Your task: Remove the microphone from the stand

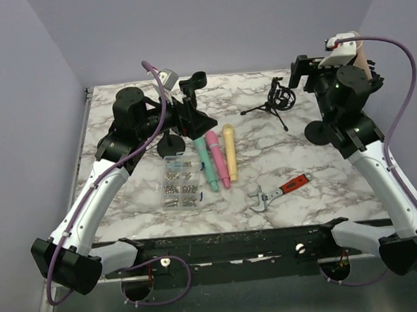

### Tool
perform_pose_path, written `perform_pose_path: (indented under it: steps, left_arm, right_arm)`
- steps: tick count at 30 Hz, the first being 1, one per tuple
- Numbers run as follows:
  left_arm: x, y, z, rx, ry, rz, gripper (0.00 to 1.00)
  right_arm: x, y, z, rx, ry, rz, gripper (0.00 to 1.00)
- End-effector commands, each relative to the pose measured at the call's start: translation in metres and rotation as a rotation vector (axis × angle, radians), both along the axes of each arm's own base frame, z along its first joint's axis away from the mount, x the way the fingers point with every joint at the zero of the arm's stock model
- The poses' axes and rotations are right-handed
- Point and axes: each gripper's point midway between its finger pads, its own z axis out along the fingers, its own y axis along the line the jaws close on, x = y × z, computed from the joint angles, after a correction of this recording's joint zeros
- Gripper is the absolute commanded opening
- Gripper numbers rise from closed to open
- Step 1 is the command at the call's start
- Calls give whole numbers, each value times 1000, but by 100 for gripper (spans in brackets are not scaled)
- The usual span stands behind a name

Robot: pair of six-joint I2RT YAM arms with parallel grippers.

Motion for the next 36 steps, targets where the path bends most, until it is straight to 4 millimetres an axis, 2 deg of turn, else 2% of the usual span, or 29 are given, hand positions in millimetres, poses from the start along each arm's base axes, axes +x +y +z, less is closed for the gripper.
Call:
perform_pose_path:
  steps: [1, 3, 6, 10, 15, 19, 23, 28, 36]
  left_arm:
    - [-12, -2, 12, -23, -41, -37, 99]
    - [-12, -3, 11, -22, -34, -42, 99]
    - [-12, -4, 10, -22, -28, -47, 99]
    - [-12, -5, 10, -22, -27, -49, 99]
    - [-12, -6, 8, -22, -21, -55, 99]
    - [-12, -6, 9, -23, -21, -56, 99]
    - [-13, -6, 9, -22, -23, -58, 99]
    - [-12, -5, 9, -11, -30, -51, 99]
    - [-6, -7, 1, 3, -14, -45, 99]
  right_arm:
    - [-16, -47, 16, -23, -80, -233, 94]
    - [-23, -73, 21, -20, -91, -387, 96]
    - [-32, -105, 15, -84, -46, -611, 97]
    - [-39, -125, 11, -207, -14, -765, 98]
    - [-38, -136, 12, -316, -42, -832, 100]
    - [-21, -151, 15, -333, -50, -875, 100]
    - [0, -152, 21, -350, -93, -839, 100]
    - [23, -152, 17, -400, -122, -759, 100]
    - [31, -162, 8, -457, -132, -779, 99]
